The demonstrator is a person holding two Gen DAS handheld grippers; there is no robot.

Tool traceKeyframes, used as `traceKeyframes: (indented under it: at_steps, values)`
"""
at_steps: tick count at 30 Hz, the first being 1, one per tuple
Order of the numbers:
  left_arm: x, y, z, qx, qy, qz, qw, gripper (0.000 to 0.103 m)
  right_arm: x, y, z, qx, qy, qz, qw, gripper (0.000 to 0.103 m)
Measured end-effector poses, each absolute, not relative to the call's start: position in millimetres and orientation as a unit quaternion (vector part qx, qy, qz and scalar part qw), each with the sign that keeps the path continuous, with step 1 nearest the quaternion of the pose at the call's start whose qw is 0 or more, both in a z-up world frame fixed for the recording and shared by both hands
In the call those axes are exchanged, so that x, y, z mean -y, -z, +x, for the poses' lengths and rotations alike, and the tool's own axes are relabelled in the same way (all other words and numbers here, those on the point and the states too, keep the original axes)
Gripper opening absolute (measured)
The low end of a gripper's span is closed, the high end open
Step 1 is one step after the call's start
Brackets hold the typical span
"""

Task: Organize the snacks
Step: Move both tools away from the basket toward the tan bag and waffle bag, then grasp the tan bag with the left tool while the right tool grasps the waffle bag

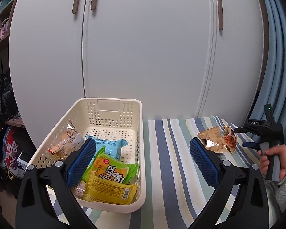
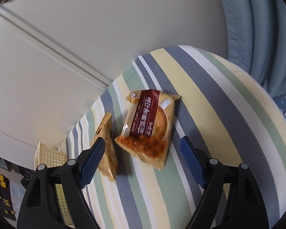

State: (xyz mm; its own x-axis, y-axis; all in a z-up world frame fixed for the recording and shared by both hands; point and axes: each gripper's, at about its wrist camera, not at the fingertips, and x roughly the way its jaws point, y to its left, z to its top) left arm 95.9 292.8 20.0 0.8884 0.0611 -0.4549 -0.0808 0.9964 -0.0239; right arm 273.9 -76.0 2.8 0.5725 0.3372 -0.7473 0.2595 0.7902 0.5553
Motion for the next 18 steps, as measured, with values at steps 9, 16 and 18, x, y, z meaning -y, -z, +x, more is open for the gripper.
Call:
traceKeyframes:
  at_steps: [9,16,18]
  values:
    - [-286.4,-16.0,98.2,-0.239,-0.034,-0.009,0.970,0.100,61.8,8.6,300.2,-0.473,0.002,0.284,0.834,0.080]
    - [-280.9,-13.7,103.3,-0.249,-0.028,-0.003,0.968,0.100,45.5,10.4,305.9,-0.473,0.003,0.222,0.852,0.068]
    - [-278.2,-13.9,106.7,-0.256,-0.023,-0.005,0.966,0.100,41.0,9.7,305.7,-0.472,-0.003,0.212,0.855,0.064]
